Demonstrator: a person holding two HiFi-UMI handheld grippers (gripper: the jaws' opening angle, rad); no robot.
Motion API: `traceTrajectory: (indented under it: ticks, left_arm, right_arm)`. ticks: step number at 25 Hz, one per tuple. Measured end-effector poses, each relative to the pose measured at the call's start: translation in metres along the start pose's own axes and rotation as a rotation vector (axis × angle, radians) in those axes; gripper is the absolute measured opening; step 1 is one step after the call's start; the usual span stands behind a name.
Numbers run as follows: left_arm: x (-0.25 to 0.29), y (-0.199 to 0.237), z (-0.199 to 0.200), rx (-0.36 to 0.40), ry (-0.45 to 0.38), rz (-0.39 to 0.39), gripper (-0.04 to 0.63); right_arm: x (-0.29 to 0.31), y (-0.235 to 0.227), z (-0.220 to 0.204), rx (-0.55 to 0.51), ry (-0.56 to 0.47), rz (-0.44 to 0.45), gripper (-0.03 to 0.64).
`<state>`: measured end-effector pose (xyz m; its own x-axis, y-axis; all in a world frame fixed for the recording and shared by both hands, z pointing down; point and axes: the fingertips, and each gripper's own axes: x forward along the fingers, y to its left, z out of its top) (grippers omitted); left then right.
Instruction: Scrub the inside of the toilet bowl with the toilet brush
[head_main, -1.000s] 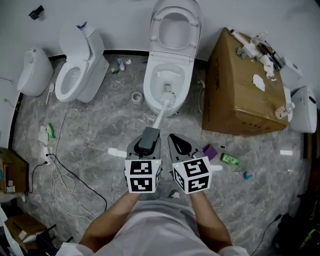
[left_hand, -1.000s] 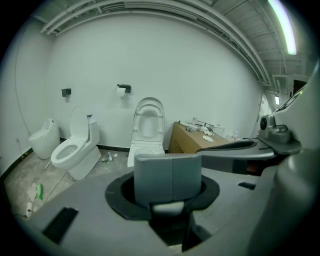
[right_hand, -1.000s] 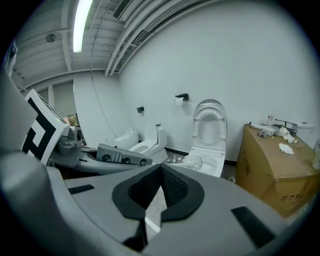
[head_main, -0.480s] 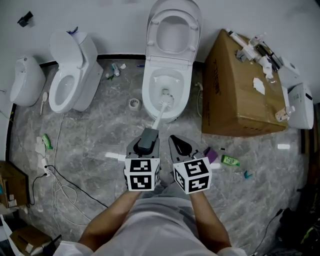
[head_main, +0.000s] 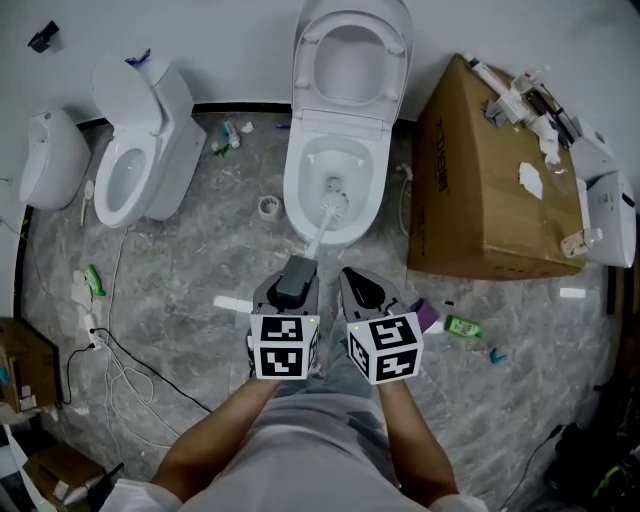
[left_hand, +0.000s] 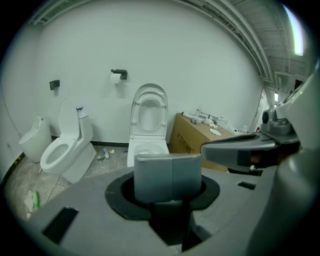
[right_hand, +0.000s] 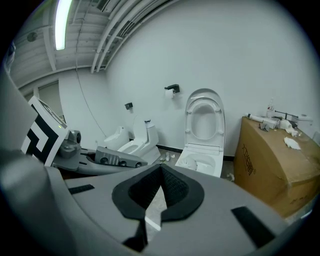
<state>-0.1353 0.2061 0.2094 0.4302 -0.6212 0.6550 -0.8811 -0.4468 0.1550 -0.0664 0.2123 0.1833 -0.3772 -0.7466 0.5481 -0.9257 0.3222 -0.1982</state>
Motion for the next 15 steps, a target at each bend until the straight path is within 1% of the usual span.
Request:
traceTrajectory:
  ticks: [7,11,15]
  left_arm:
    - [0.071,0.000,0.018,-0.020,0.068,0.022,0.156]
    - [0.118,0.000,0.026,-0.018,0.118,0.023,0.156]
    - [0.163,-0.004,0.031,-0.041,0.165,0.034,0.156]
  right_arm:
    - [0.048,-0.068,0.014,0.002,0.041,0.020,-0.002]
    - [0.081,-0.108,0.022,-0.004,0.069,0.036,-0.002]
    - [0.113,-0.148,0.024,-0.004,0.105,0.054,-0.002]
